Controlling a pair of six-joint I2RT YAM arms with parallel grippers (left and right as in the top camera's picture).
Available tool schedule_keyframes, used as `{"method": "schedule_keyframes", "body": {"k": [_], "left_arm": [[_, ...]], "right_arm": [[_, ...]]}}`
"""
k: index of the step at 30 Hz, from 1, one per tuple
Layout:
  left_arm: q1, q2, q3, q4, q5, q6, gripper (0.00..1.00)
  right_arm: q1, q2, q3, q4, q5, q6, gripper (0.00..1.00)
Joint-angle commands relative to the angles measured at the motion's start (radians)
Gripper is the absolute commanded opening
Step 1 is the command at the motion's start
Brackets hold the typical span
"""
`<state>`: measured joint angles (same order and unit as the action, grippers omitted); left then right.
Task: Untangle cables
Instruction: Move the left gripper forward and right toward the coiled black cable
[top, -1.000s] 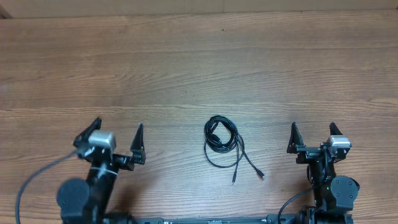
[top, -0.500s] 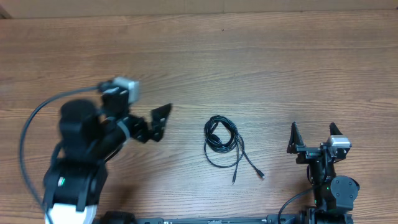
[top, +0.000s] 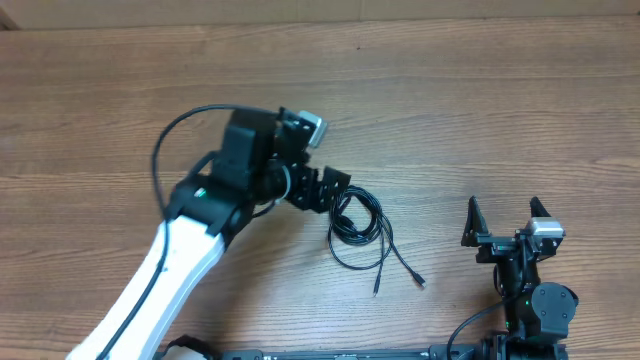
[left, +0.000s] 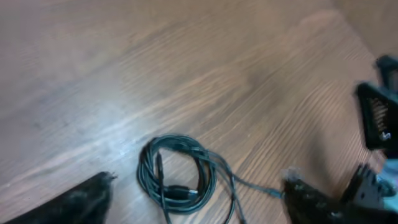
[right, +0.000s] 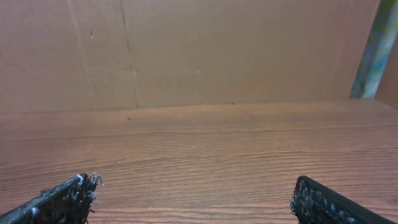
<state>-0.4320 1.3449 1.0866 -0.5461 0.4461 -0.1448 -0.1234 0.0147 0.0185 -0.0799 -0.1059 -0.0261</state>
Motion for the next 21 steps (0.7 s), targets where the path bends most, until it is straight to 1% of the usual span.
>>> {"method": "schedule_keyframes", "body": {"k": [1, 2, 4, 6, 11, 13, 16, 21], "left_arm": [[-0.007, 0.085, 0.021, 0.009, -0.007, -0.126, 0.68], [-0.007, 0.113, 0.021, 0.007, -0.043, -0.197, 0.60], [-0.009, 0.171, 0.021, 0.000, -0.109, -0.341, 0.58], [-0.012, 0.228, 0.021, 0.005, -0.124, -0.410, 0.58], [-0.037, 0.325, 0.021, 0.021, -0.138, -0.428, 0.58], [-0.056, 0.358, 0.021, 0.032, -0.144, -0.397, 0.59], [-0.091, 0.392, 0.021, 0.051, -0.185, -0.287, 0.63], [-0.158, 0.435, 0.021, 0.076, -0.421, -0.068, 0.63]], "right_arm": [[0.005, -0.012, -0.011, 0.004, -0.003, 0.008, 1.00], [0.005, -0.012, -0.011, 0.004, -0.003, 0.008, 1.00], [0.005, -0.012, -0.011, 0.004, -0.003, 0.008, 1.00], [0.005, -0.012, -0.011, 0.004, -0.003, 0.008, 1.00], [0.005, -0.012, -0.011, 0.004, -0.003, 0.008, 1.00], [0.005, -0.012, -0.011, 0.004, -0.003, 0.008, 1.00], [0.005, -0.012, -0.011, 0.004, -0.003, 0.008, 1.00], [0.005, -0.012, -0.011, 0.004, -0.003, 0.008, 1.00]]}}
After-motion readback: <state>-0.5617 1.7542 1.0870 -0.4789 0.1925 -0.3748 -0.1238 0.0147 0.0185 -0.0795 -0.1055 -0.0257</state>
